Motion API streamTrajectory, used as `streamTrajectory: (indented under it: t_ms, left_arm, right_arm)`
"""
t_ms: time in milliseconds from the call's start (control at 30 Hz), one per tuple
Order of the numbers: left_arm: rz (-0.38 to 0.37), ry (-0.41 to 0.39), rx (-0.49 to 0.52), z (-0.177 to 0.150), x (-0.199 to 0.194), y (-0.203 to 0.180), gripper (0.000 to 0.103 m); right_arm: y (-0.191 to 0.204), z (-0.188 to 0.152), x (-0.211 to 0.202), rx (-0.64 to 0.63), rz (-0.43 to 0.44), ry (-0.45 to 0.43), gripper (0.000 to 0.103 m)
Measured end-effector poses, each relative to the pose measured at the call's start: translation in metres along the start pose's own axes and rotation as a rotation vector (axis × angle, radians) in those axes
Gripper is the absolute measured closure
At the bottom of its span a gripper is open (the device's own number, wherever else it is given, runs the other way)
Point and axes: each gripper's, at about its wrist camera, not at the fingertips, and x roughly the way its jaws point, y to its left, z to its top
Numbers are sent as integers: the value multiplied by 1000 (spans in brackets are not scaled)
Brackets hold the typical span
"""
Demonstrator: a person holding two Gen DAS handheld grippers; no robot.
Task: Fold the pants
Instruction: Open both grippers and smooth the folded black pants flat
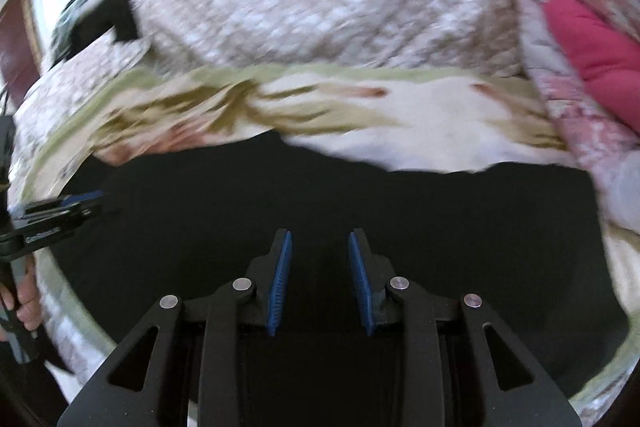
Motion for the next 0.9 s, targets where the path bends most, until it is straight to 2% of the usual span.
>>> streamTrajectory:
  t_ms: [100, 167, 267, 367, 467, 567, 733, 800, 833, 900]
  left_arm:
    - [-2, 14, 19, -8, 0, -7, 75]
    - [-5, 33, 16, -13, 3, -7, 75]
    - [4, 23, 37, -16, 5, -8, 72]
    - [-17, 26, 23, -17, 7, -7, 66]
    - [1, 12, 64, -19, 7, -12, 62]
    - [24, -3, 106, -22, 6, -18, 59]
    - [29, -5, 112, -22, 7, -19, 57]
    - [34, -5, 114, -22, 6, -18, 57]
    - [38, -5, 110, -22, 4, -17, 57]
    - [41, -11, 84, -23, -2, -14, 57]
  right_arm:
    - [26, -6, 8, -78, 25, 27, 73]
    - [39, -12, 19, -108, 40, 74, 73]
    - [48, -14, 23, -149, 3, 69, 68]
    - [41, -11, 26, -99, 22, 85, 62]
    - [38, -9, 28, -73, 39, 92, 59]
    - [42, -11, 29, -103, 24, 73, 55]
    - [40, -12, 26, -108, 31, 57, 54]
    - [43, -11, 22, -126, 9, 47, 54]
    - [46, -12, 17, -137, -7, 28, 54]
    - [52, -14, 6, -143, 23, -20, 54]
